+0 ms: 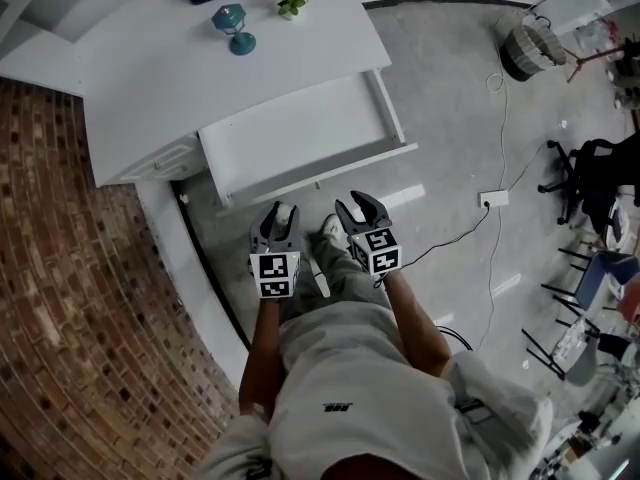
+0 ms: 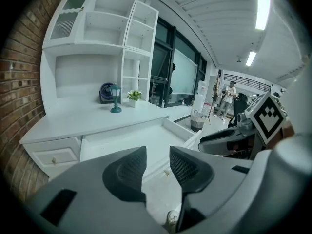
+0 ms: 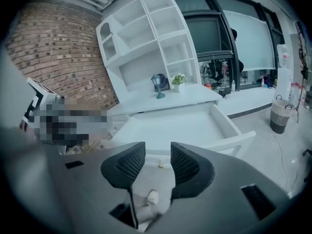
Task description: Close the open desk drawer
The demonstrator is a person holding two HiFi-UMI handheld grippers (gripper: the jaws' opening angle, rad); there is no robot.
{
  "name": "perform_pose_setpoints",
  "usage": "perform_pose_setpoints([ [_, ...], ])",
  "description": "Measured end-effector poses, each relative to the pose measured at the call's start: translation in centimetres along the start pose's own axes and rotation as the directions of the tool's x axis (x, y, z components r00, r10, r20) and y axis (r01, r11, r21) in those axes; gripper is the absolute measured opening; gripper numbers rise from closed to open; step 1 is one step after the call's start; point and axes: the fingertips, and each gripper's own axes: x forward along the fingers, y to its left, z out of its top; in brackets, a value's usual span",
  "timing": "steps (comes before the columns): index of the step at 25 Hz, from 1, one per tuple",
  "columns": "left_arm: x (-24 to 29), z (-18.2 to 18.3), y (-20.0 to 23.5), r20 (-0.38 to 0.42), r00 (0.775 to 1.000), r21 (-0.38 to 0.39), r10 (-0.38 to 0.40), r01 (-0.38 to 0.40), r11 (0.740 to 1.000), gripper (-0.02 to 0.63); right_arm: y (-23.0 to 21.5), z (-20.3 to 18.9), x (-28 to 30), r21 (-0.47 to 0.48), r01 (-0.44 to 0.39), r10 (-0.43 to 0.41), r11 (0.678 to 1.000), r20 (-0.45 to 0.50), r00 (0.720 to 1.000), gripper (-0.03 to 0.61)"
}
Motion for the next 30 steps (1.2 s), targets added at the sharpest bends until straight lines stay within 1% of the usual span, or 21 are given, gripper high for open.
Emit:
perform_pose_setpoints([
  [6, 1.0, -3.4, 0.3, -0.04, 0.999, -0.045, -0.013, 0.011, 0.999, 0.153, 0.8, -2.6, 2.7, -0.008, -0.006, 0.006, 1.0, -0.054, 0.999, 0.149],
  [13, 3.0, -7.5, 0.2, -0.078, 0.997, -0.098, -0.028, 0.02, 0.995, 0.147, 0.4, -5.4, 5.8, -0.028, 0.002, -0.005, 1.0, -0.086, 0.996, 0.149],
  [16, 4.1, -8.6, 0.1, -0.078, 0.996, -0.11, -0.035, 0.026, 0.994, 0.146, 0.0, -6.4, 7.2, -0.042, 0.001, -0.005, 0.999, -0.094, 0.996, 0.149],
  [23, 6.1, -11.4, 1.0, -0.093, 0.995, -0.125, -0.043, 0.031, 0.992, 0.143, -0.5, -8.2, 9.7, -0.04, 0.013, -0.017, 0.999, -0.097, 0.995, 0.149],
  [30, 7.4, -12.9, 1.8, -0.095, 0.995, -0.14, -0.039, 0.026, 0.99, 0.14, -0.6, -9.8, 11.5, -0.041, 0.026, -0.03, 0.999, -0.106, 0.994, 0.149],
])
